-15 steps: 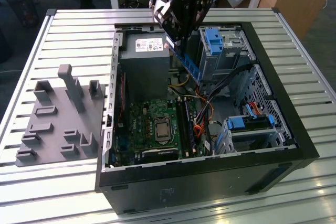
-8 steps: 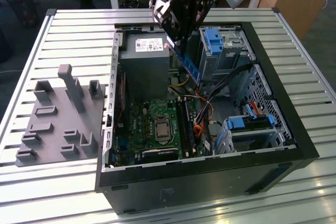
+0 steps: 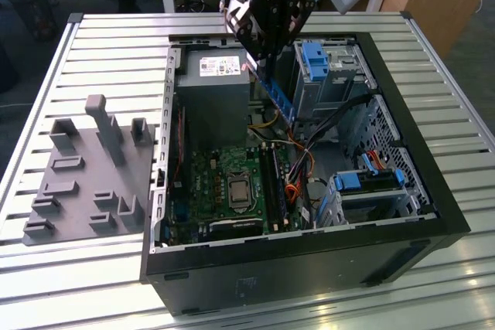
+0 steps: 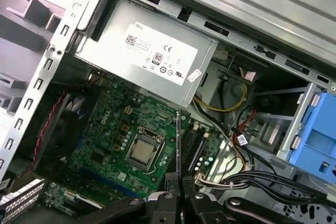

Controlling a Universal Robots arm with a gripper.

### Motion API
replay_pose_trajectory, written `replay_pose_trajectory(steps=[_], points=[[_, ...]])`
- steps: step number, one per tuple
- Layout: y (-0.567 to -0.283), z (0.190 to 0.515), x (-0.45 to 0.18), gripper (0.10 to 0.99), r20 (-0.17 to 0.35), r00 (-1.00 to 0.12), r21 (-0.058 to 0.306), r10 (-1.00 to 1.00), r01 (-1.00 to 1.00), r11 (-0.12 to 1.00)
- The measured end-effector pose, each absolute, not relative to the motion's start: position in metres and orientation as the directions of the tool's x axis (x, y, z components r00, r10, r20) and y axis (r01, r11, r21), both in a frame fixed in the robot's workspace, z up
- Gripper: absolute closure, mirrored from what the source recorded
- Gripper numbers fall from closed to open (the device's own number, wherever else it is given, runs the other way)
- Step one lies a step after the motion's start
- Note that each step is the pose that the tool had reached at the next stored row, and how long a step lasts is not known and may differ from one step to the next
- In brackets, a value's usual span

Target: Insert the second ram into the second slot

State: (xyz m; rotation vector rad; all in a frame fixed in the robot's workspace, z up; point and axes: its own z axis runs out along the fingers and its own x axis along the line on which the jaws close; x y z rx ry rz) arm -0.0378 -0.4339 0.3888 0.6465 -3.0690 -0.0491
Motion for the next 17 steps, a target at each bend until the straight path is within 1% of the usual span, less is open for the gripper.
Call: replay_pose_trajectory(steps=[17], points=[[-0.434,0.3888,-0.0378,0.949,-0.001,-0.948,0.031,-0.318,-0.318,0.948]])
